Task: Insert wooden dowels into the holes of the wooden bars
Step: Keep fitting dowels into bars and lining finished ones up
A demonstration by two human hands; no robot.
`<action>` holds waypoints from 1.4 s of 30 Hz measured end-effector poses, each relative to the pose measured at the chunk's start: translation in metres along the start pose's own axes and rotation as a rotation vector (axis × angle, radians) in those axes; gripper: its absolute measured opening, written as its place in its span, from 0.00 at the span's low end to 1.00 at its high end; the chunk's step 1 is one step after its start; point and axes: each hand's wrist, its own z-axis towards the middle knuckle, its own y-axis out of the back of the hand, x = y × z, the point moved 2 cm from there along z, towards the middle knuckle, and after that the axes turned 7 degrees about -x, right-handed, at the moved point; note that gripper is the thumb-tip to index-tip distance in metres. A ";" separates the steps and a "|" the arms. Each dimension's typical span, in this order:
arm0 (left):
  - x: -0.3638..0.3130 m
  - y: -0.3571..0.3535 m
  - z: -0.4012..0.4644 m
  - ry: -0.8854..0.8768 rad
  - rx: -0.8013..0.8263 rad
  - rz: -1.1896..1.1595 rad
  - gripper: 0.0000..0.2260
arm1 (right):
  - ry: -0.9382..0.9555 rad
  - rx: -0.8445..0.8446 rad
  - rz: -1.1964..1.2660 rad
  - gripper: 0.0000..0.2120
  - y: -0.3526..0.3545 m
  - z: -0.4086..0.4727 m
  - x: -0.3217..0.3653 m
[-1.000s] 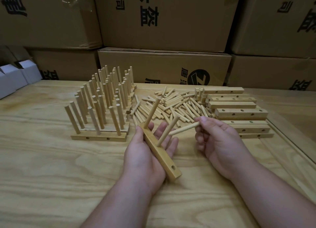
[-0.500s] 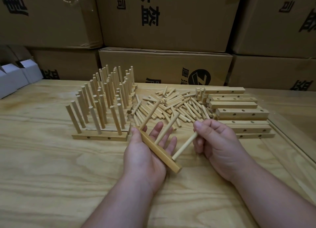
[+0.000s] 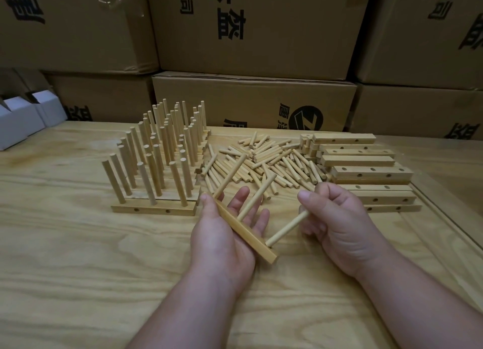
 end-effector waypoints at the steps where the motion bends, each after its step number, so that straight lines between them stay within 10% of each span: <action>1: 0.000 0.000 0.000 -0.007 0.004 0.015 0.19 | -0.001 0.009 -0.009 0.20 0.000 0.000 0.000; 22: 0.000 0.000 -0.002 -0.029 -0.003 0.046 0.19 | -0.012 0.145 -0.204 0.18 -0.003 -0.003 0.007; 34: -0.001 -0.005 -0.008 0.135 0.074 -0.030 0.19 | -0.120 0.126 0.063 0.39 -0.004 -0.002 0.005; 39: 0.000 -0.006 -0.011 0.284 0.212 0.101 0.24 | 0.017 -0.166 -0.243 0.11 0.004 0.000 0.010; 42: 0.004 -0.006 -0.013 0.401 0.296 0.205 0.25 | 0.149 -0.123 -0.462 0.11 0.000 -0.003 0.023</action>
